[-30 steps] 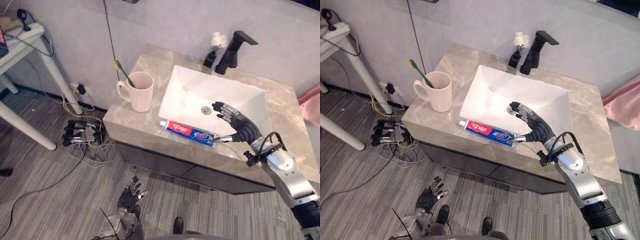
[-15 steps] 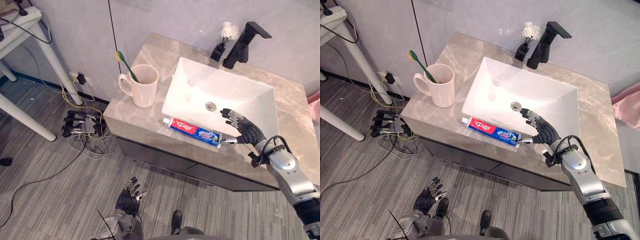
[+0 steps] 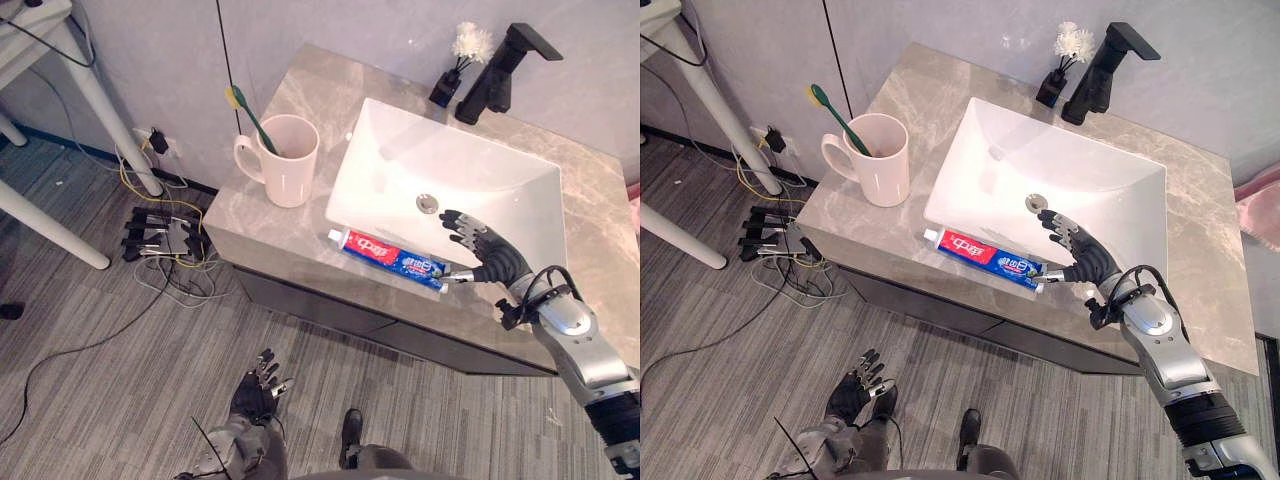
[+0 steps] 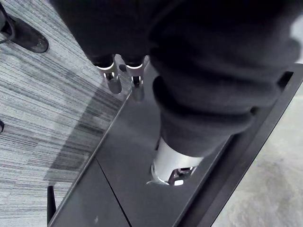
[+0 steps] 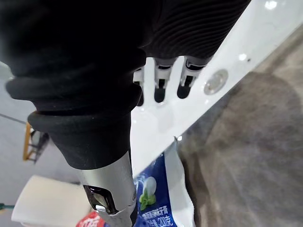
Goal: Organize washtable
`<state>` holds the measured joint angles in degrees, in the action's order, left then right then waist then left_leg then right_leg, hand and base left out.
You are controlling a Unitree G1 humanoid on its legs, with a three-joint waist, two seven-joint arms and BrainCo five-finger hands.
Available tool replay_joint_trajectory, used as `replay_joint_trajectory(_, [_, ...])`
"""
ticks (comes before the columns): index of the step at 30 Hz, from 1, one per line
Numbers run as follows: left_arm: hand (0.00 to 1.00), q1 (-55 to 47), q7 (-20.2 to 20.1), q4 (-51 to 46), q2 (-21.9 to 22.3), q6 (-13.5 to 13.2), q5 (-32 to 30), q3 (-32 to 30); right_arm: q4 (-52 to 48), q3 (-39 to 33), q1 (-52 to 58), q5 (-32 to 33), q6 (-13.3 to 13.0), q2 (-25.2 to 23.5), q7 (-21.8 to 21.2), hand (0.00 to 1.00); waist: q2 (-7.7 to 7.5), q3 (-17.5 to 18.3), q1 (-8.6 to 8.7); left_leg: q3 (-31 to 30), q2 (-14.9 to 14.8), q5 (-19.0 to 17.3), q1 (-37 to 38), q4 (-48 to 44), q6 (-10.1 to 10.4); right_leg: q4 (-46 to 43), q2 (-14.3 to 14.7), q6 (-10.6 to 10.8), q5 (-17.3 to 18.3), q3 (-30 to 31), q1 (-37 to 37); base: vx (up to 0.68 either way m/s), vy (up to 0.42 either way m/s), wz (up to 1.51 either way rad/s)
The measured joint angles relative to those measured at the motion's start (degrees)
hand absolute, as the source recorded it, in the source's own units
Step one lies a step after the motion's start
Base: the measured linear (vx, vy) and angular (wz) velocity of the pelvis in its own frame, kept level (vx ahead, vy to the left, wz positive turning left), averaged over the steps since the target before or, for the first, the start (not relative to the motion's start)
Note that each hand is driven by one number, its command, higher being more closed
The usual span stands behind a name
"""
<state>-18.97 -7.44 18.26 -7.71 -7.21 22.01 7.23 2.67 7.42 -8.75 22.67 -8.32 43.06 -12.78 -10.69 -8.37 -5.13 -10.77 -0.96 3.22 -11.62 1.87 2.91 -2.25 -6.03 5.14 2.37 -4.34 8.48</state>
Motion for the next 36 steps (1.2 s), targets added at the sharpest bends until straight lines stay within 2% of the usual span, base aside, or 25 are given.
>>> replay_joint_trajectory(2, [0.0,0.0,0.0,0.0,-0.2,0.0,0.0,0.0,-0.3,0.6,-0.4,0.5,0.1,-0.2,0.0,0.0,-0.08,-0.1,-0.59,-0.2,0.0,0.0,-0.1,0.0,0.0,0.0,0.0,0.0,0.0,-0.2,0.0,0.0,-0.003,0.02])
replay_joint_trajectory(12, [0.0,0.0,0.0,0.0,-0.5,0.0,0.0,0.0,-2.1,2.4,-1.2,2.8,0.1,-2.3,-0.1,0.0,-0.65,-0.3,-0.96,-1.6,0.2,0.0,-1.4,-0.5,0.1,0.1,0.0,0.0,0.0,-1.3,0.3,0.0,-0.006,0.06])
replay_joint_trajectory(16, [0.0,0.0,0.0,0.0,-0.5,0.0,0.0,0.0,-2.1,2.7,-1.2,2.8,0.1,-2.6,-0.1,0.0,-0.94,-0.5,-1.96,-2.5,0.1,0.2,-1.8,-0.7,0.3,-0.1,0.2,-0.2,0.1,-2.2,0.3,-0.02,-0.013,0.11])
replay_joint_trajectory(25, [0.0,0.0,0.0,0.0,-0.8,0.0,0.0,0.0,-2.2,3.7,-1.1,2.5,0.1,-3.4,-1.0,0.0,-1.45,-0.7,-1.92,-3.4,-0.1,1.2,-2.1,0.2,0.5,-0.6,0.3,-0.7,0.4,-3.1,0.8,-0.02,-0.005,0.05])
replay_joint_trajectory(31, [0.0,0.3,0.0,0.0,-2.0,0.0,0.0,0.0,-2.4,3.7,-0.7,1.3,-0.2,-3.4,-1.2,0.0,-2.41,-1.2,-1.9,-3.4,-0.1,1.2,-2.1,0.2,0.5,-0.6,0.3,-0.7,0.4,-3.1,0.9,0.0,0.0,0.0])
replay_joint_trajectory(36, [0.0,0.3,0.0,0.0,-2.1,0.0,0.0,0.0,-2.4,3.5,-0.1,0.5,-0.3,-3.4,-1.2,0.0,-2.41,-1.3,-1.93,-3.4,-0.1,1.2,-2.1,0.2,0.5,-0.6,0.3,-0.7,0.4,-3.1,0.9,0.0,0.0,0.0])
